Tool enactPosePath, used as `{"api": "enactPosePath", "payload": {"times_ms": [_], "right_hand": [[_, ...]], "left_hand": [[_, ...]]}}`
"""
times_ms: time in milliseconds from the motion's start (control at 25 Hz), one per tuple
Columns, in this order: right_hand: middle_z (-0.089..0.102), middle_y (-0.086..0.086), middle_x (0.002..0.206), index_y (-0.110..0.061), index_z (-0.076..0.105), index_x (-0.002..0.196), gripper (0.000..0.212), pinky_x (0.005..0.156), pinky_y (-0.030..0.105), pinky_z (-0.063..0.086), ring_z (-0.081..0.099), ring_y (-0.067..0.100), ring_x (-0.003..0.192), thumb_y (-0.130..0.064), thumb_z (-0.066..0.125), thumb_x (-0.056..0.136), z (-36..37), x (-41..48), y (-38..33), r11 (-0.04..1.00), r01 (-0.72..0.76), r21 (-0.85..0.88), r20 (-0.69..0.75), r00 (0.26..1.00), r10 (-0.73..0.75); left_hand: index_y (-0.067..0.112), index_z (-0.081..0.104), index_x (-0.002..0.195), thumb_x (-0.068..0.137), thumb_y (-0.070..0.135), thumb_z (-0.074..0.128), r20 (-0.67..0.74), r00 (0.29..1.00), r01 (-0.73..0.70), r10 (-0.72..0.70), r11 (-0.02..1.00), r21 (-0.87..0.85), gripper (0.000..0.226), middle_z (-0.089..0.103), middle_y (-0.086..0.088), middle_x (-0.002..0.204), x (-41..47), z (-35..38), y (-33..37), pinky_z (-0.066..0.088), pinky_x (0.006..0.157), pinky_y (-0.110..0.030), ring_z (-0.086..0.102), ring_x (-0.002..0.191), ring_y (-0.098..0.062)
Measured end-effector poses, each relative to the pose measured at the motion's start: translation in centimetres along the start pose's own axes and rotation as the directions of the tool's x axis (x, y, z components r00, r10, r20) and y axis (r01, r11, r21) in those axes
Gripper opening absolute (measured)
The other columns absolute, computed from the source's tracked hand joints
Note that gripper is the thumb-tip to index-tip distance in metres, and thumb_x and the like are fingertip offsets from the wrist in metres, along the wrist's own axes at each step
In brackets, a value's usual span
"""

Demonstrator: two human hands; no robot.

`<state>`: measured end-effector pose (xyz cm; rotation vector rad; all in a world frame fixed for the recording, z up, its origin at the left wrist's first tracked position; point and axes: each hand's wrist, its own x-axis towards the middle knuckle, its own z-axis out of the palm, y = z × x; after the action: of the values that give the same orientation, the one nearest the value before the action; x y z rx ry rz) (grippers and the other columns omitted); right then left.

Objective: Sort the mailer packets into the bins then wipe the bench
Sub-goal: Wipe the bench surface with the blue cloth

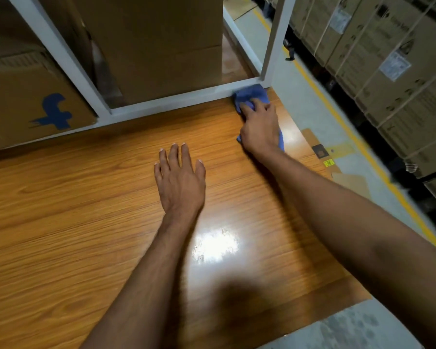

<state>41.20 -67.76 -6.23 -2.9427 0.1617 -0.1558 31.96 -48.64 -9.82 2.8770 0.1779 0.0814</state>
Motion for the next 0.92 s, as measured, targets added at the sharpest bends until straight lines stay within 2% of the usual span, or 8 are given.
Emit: {"api": "enactPosePath", "payload": {"times_ms": [160, 200, 360, 440, 520, 640, 800, 920], "right_hand": [[0.049, 0.002, 0.15, -0.028, 0.051, 0.146, 0.06, 0.099, 0.04, 0.042, 0.045, 0.027, 0.125, -0.022, 0.056, 0.087, 2.3, 0.1, -4.7, 0.908, 0.418, -0.01, 0.048, 0.907, -0.417], [0.05, 0.002, 0.148, -0.028, 0.051, 0.145, 0.06, 0.099, 0.04, 0.042, 0.046, 0.027, 0.124, -0.022, 0.059, 0.086, 2.0, 1.2, -3.3, 0.902, 0.431, -0.033, 0.026, 0.902, -0.43], [0.051, 0.006, 0.146, -0.02, 0.057, 0.139, 0.059, 0.1, 0.042, 0.044, 0.046, 0.035, 0.121, -0.018, 0.064, 0.081, 0.2, 4.6, 6.2, 0.996, -0.089, 0.022, -0.069, 0.994, 0.09], [0.052, 0.003, 0.144, -0.024, 0.06, 0.133, 0.062, 0.097, 0.044, 0.045, 0.044, 0.032, 0.119, -0.019, 0.066, 0.072, -0.1, 2.3, 6.1, 0.998, -0.042, 0.053, -0.044, 0.998, 0.045], [0.054, 0.0, 0.142, -0.024, 0.062, 0.131, 0.07, 0.095, 0.039, 0.044, 0.044, 0.027, 0.117, -0.02, 0.071, 0.062, 0.3, -3.2, 3.2, 0.98, 0.168, 0.107, -0.01, 0.986, -0.168], [0.056, 0.002, 0.143, -0.019, 0.063, 0.136, 0.07, 0.098, 0.035, 0.04, 0.046, 0.026, 0.114, -0.021, 0.056, 0.066, 0.8, -11.8, 2.6, 0.921, 0.371, 0.12, 0.042, 0.925, -0.378], [0.054, 0.003, 0.146, -0.02, 0.061, 0.139, 0.071, 0.092, 0.037, 0.04, 0.048, 0.034, 0.114, -0.018, 0.055, 0.067, -2.0, -8.5, 8.9, 0.998, -0.054, 0.044, -0.071, 0.996, 0.057], [0.057, 0.005, 0.142, -0.018, 0.065, 0.133, 0.07, 0.095, 0.039, 0.045, 0.048, 0.03, 0.112, -0.019, 0.055, 0.064, -1.1, -13.2, 5.0, 0.985, 0.144, 0.092, -0.023, 0.99, -0.142]], "left_hand": [[0.019, 0.027, 0.161, 0.109, 0.037, 0.03, -0.033, 0.999, 0.024, -0.024, 1.0, -0.003, 0.055, 0.024, -0.01, 0.168, 2.8, 0.1, 1.7, 0.013, 0.127, -0.047, 0.014, 0.157, -0.03], [0.019, 0.029, 0.16, 0.109, 0.036, 0.03, -0.047, 0.999, 0.02, -0.02, 1.0, -0.003, 0.054, 0.026, -0.01, 0.167, 3.2, 0.2, 1.9, 0.014, 0.127, -0.047, 0.015, 0.157, -0.03], [0.016, 0.037, 0.157, 0.109, 0.034, 0.033, -0.099, 0.995, -0.005, 0.006, 1.0, 0.012, 0.051, 0.035, -0.012, 0.163, 3.1, 0.9, 1.4, 0.02, 0.124, -0.049, 0.023, 0.154, -0.033], [0.017, 0.039, 0.156, 0.109, 0.033, 0.035, -0.097, 0.995, -0.008, 0.008, 1.0, 0.001, 0.05, 0.037, -0.012, 0.162, 3.3, 0.9, 1.5, 0.021, 0.123, -0.05, 0.025, 0.153, -0.033], [0.018, 0.043, 0.153, 0.108, 0.032, 0.038, -0.088, 0.996, -0.022, 0.021, 1.0, -0.011, 0.047, 0.039, -0.011, 0.16, 3.4, 0.6, 1.5, 0.021, 0.122, -0.051, 0.026, 0.152, -0.034], [0.016, 0.05, 0.149, 0.107, 0.028, 0.041, -0.086, 0.994, -0.078, 0.071, 0.993, -0.089, 0.045, 0.045, -0.01, 0.157, 2.8, 0.3, 1.0, 0.024, 0.123, -0.05, 0.03, 0.151, -0.034], [0.016, 0.046, 0.153, 0.108, 0.034, 0.037, -0.007, 0.97, -0.241, 0.241, 0.967, -0.077, 0.049, 0.039, -0.007, 0.162, -1.3, 0.5, 1.9, 0.019, 0.124, -0.047, 0.026, 0.153, -0.031], [0.013, 0.048, 0.152, 0.108, 0.029, 0.039, -0.005, 0.961, -0.276, 0.276, 0.958, -0.084, 0.047, 0.041, -0.007, 0.161, -4.1, 0.6, 2.6, 0.025, 0.123, -0.047, 0.03, 0.152, -0.031]]}}
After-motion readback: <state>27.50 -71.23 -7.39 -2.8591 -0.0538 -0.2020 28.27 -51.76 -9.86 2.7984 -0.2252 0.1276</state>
